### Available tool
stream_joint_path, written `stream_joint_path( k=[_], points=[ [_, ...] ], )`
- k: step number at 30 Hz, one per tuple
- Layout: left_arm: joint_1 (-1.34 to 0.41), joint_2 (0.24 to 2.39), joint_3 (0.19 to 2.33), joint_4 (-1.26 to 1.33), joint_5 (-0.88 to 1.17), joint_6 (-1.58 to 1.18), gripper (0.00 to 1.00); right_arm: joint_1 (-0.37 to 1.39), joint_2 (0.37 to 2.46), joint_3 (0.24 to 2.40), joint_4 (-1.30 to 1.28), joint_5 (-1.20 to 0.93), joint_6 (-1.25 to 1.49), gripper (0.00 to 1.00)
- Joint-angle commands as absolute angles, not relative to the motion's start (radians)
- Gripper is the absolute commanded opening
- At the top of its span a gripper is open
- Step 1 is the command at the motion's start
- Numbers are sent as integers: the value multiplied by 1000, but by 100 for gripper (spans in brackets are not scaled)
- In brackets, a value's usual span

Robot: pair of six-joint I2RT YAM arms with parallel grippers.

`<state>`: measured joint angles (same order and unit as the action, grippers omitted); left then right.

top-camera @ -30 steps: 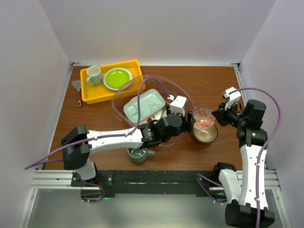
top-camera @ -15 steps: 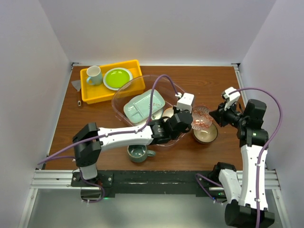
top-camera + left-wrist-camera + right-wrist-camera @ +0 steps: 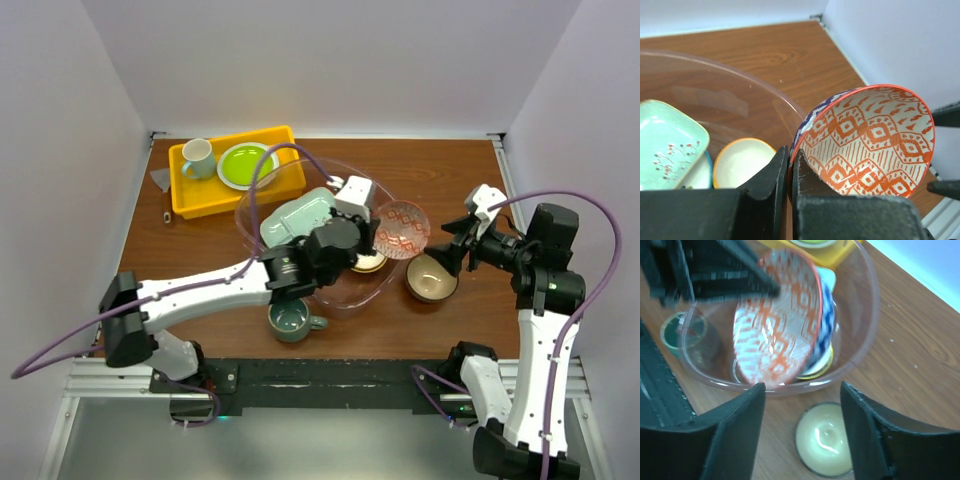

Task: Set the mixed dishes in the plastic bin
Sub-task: Pick up the bowl from the center of the board, then place the bowl in the plastic bin.

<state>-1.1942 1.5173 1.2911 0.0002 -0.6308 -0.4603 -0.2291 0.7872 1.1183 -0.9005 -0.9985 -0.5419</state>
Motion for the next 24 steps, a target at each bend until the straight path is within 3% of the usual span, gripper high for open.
stream_joint_path(
  k=[1, 7, 13, 24],
  points=[
    [-1147, 1353, 1235, 97, -591, -449, 0, -227, 790, 1157, -963, -1081, -598, 71],
    [-1091, 1197, 1144, 52, -551, -439, 0, -227, 779, 1115, -910, -1063, -560, 88],
    [-1049, 1086, 1071, 22, -534, -426, 0, -230, 770, 1054, -841, -1022, -525, 96],
    [-1034, 1019, 994, 3, -509, -425, 0, -236, 756, 931, -689, -960, -462, 98]
  ],
)
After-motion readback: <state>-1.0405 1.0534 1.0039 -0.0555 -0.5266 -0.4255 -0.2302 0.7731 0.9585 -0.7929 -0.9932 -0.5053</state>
